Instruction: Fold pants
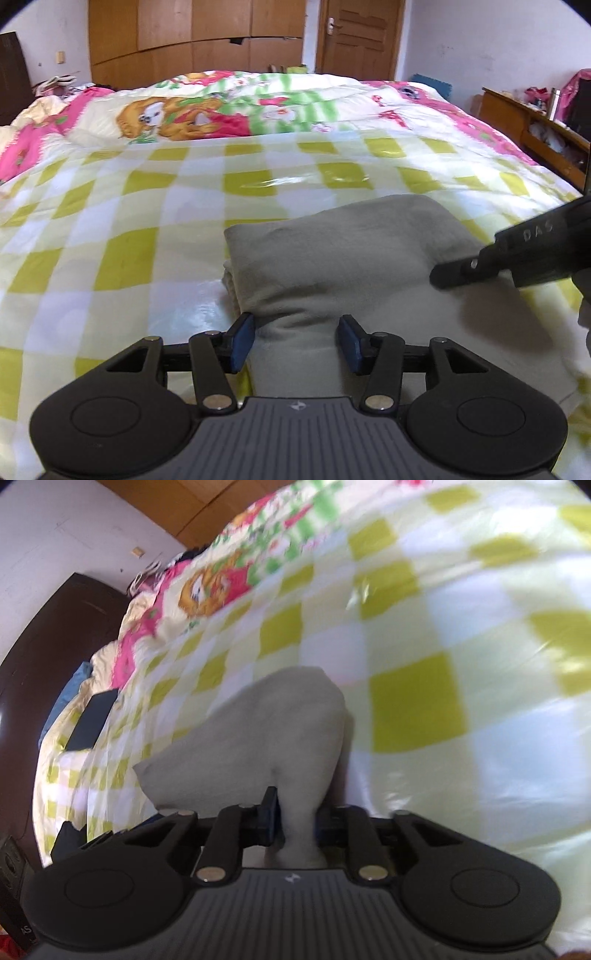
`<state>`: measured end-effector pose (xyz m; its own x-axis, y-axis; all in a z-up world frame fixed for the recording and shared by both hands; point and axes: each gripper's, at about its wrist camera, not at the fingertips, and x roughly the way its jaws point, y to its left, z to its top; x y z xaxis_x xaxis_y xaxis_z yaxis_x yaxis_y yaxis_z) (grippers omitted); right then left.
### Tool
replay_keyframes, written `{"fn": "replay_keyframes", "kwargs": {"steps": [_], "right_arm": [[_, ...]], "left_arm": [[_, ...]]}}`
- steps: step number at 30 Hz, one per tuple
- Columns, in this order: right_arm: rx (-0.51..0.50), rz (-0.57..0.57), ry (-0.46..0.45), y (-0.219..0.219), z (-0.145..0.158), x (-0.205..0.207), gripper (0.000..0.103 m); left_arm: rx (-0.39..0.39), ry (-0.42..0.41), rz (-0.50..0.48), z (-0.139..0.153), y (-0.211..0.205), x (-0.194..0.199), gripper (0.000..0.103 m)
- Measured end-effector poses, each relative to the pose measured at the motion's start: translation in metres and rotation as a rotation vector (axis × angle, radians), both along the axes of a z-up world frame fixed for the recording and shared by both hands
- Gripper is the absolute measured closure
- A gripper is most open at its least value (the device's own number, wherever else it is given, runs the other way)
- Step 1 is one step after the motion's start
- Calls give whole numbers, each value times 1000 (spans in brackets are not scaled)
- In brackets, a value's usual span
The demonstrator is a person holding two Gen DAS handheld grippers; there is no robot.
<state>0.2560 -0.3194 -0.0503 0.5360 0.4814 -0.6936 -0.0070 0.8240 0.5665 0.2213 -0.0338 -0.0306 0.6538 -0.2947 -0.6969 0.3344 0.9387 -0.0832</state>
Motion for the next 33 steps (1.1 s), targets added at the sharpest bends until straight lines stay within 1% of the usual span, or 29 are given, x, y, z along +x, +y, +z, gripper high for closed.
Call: {"fn": "replay_keyframes", "kwargs": {"steps": [2, 3, 5, 6, 8, 10, 12, 13, 14, 15, 17, 20, 21, 22, 24, 25, 29, 33], "right_arm": [[-110, -16, -73, -2, 21, -21, 76], [-149, -21, -114, -2, 30, -35, 76], [-181, -5, -178, 5, 43, -62, 76], [-171, 11, -191, 10, 46, -74, 76], [-133, 56, -192, 25, 44, -89, 76], [-126, 117, -184, 44, 38, -98, 76], [-144, 186, -144, 63, 23, -103, 76], [-162, 209, -115, 71, 14, -105, 77], [-189, 222, -97, 76, 6, -108, 77], [-211, 224, -90, 81, 2, -110, 77], [-216, 220, -103, 82, 8, -117, 76], [-177, 174, -147, 74, 21, -125, 75], [-184, 161, -157, 74, 22, -127, 73], [-207, 158, -153, 75, 19, -127, 70], [-229, 147, -103, 78, 10, -124, 70], [-225, 142, -100, 79, 11, -126, 70], [-235, 125, -128, 79, 25, -140, 69], [-244, 99, -138, 78, 34, -152, 67]], "left_arm": [[1, -9, 0, 11, 7, -12, 42], [-7, -17, 6, 17, 12, -17, 42], [-20, -50, 21, 29, 18, -23, 42], [-14, -70, 20, 34, 17, -22, 42], [26, -105, 13, 37, 6, -12, 41], [58, -99, 17, 29, -5, 5, 41], [86, -55, 40, 14, -11, 22, 41], [105, -18, 45, 4, -13, 29, 39], [112, 1, 46, -2, -13, 31, 35], [117, 4, 48, -4, -13, 30, 34], [121, -3, 49, 2, -12, 21, 35], [133, -34, 40, 17, -11, -2, 35], [134, -32, 39, 19, -11, -9, 35], [131, -27, 39, 20, -10, -18, 35], [134, -5, 39, 16, -9, -33, 35], [135, 5, 40, 14, -8, -41, 35], [114, 32, 46, 10, -5, -67, 35], [110, 35, 38, 13, -5, -90, 35]]}}
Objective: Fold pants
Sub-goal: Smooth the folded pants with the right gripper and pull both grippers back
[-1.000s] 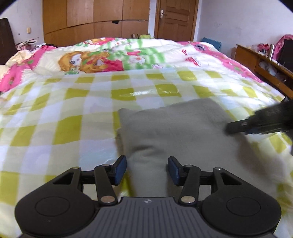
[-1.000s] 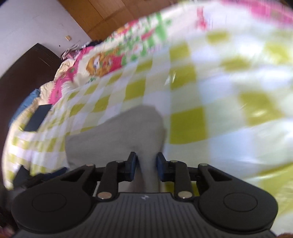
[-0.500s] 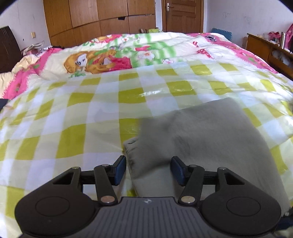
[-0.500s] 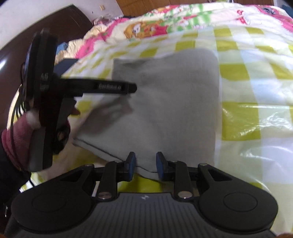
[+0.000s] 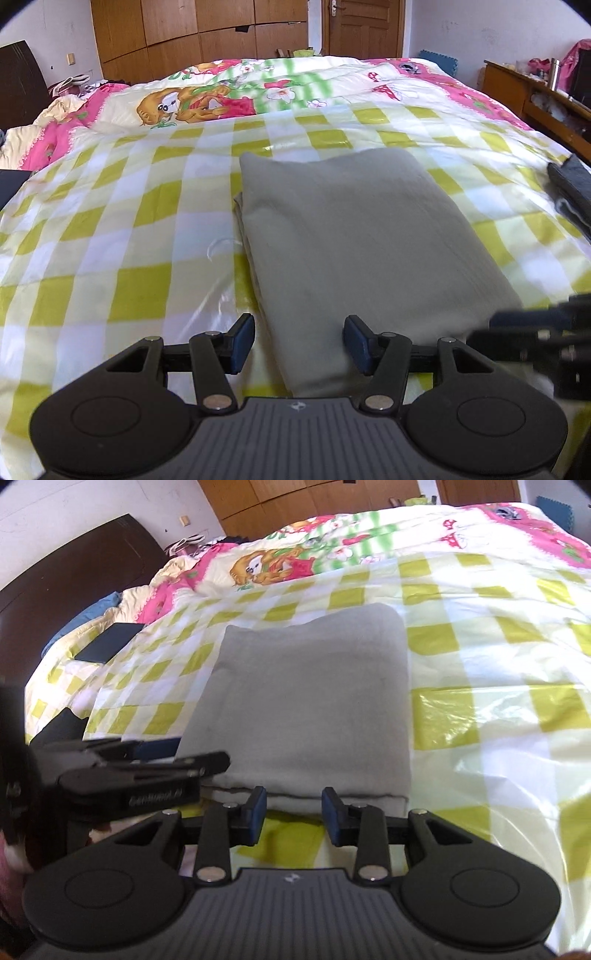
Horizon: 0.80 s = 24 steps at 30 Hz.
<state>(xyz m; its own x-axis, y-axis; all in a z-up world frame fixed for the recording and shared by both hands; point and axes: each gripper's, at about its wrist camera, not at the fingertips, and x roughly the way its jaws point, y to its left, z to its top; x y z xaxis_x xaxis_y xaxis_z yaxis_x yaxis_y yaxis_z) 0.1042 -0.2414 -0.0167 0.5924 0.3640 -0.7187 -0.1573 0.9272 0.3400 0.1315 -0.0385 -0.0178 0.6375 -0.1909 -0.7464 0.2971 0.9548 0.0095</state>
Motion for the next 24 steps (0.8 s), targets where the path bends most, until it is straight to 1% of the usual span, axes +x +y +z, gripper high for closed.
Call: {"fn": "replay_keyframes", "kwargs": {"steps": [9, 12, 14, 24], "right_arm": [[7, -37, 1, -1, 3, -26, 67], [12, -47, 3, -3, 3, -34, 66], [19, -54, 6, -3, 2, -37, 64], [41, -67, -25, -2, 3, -59, 63]], "left_arm": [[0, 20, -11, 0, 4, -41, 35], [-14, 14, -12, 4, 6, -52, 35], [-25, 6, -14, 8, 6, -59, 35], [-42, -20, 6, 19, 8, -86, 35]]}}
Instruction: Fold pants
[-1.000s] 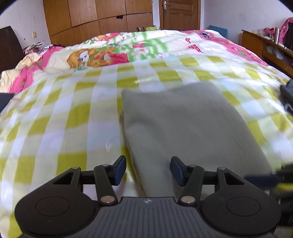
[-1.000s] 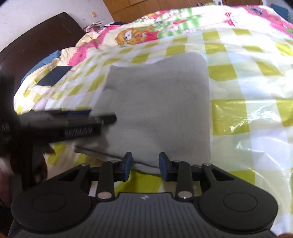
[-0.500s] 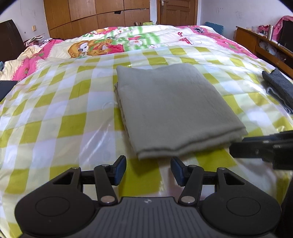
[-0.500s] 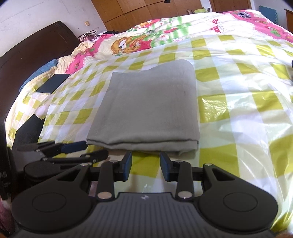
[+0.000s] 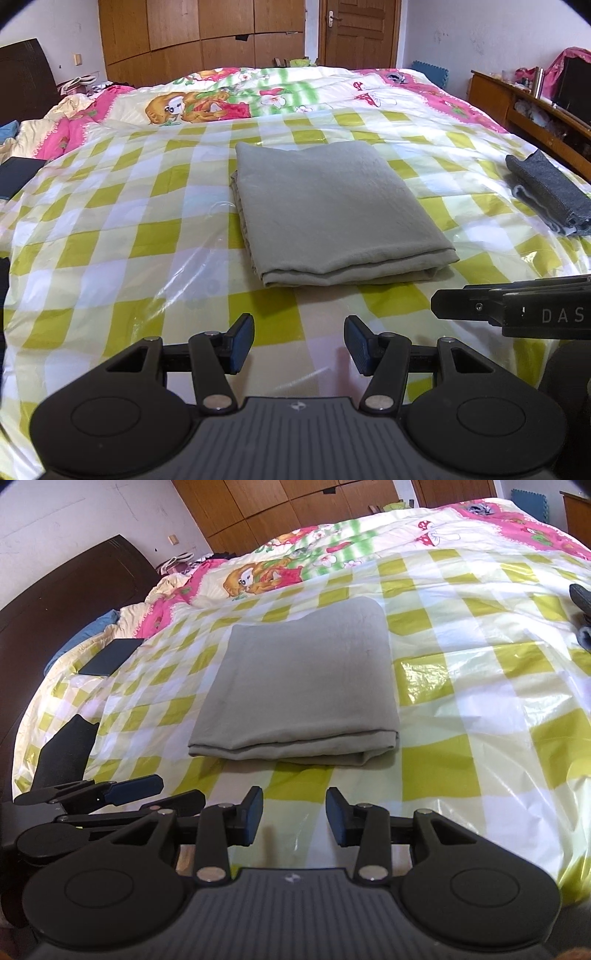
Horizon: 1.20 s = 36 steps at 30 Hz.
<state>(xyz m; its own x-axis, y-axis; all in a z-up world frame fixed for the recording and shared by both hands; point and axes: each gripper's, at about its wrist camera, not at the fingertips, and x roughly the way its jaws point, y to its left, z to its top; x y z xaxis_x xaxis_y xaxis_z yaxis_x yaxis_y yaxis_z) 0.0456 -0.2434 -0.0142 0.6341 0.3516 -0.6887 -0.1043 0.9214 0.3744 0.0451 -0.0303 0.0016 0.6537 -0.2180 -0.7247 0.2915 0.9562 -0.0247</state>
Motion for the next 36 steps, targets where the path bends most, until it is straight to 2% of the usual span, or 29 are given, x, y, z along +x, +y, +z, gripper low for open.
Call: {"fn": "replay_keyframes", "kwargs": {"steps": [18, 28, 36], "right_arm": [[-17, 2, 23, 5, -11, -21, 63], [-52, 7, 15, 10, -11, -25, 59], [-77, 15, 11, 15, -10, -27, 56]], "left_arm": [[-12, 12, 32, -12, -3, -23, 33], [-26, 4, 49, -15, 0, -25, 19], [-29, -7, 59, -14, 2, -27, 15]]}}
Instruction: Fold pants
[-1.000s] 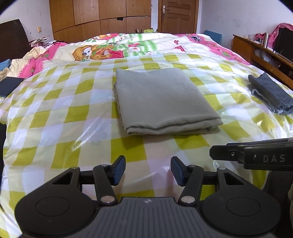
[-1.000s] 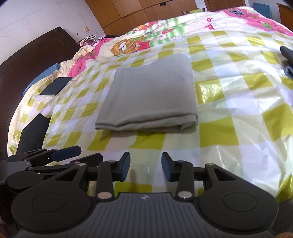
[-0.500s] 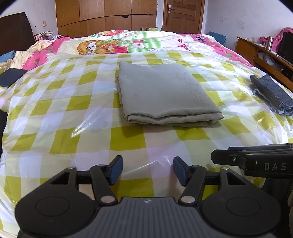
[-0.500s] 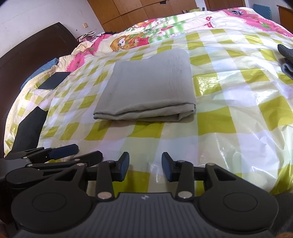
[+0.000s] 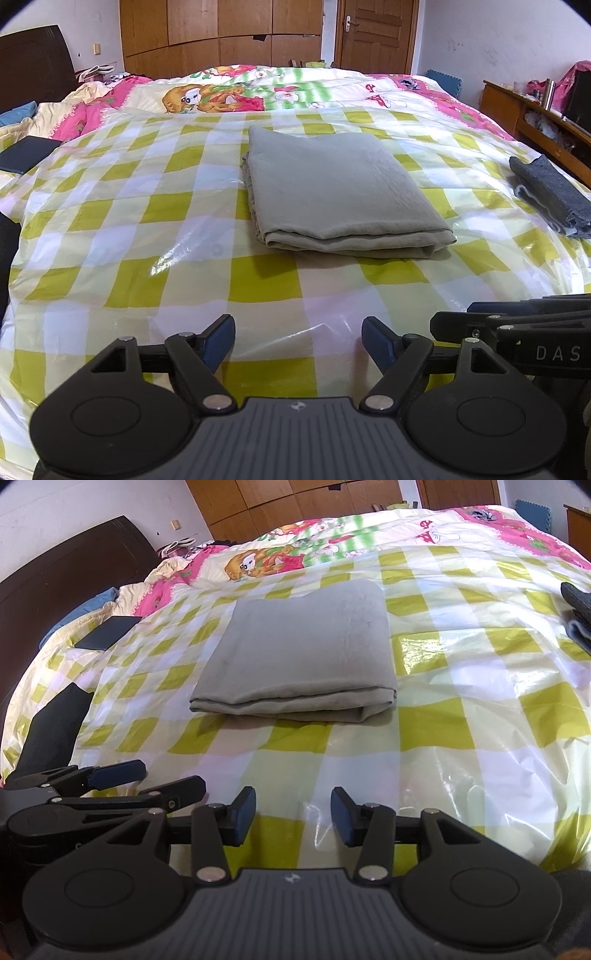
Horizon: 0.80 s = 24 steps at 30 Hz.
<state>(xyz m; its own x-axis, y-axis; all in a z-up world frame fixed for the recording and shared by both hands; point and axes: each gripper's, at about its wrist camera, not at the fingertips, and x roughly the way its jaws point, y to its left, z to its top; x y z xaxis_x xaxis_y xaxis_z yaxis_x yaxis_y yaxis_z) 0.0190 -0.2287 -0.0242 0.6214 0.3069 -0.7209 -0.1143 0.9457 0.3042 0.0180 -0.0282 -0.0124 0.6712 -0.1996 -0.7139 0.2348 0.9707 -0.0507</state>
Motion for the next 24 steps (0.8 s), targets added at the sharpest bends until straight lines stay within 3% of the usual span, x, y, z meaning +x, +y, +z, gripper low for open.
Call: {"fn": "replay_keyframes", "kwargs": {"steps": [5, 24], "right_arm": [[-5, -3, 2, 0, 0, -1, 56], [-28, -11, 7, 0, 0, -5, 50]], "left_arm": [[-13, -7, 12, 2, 3, -1, 8], [-5, -28, 28, 5, 4, -6, 0]]}}
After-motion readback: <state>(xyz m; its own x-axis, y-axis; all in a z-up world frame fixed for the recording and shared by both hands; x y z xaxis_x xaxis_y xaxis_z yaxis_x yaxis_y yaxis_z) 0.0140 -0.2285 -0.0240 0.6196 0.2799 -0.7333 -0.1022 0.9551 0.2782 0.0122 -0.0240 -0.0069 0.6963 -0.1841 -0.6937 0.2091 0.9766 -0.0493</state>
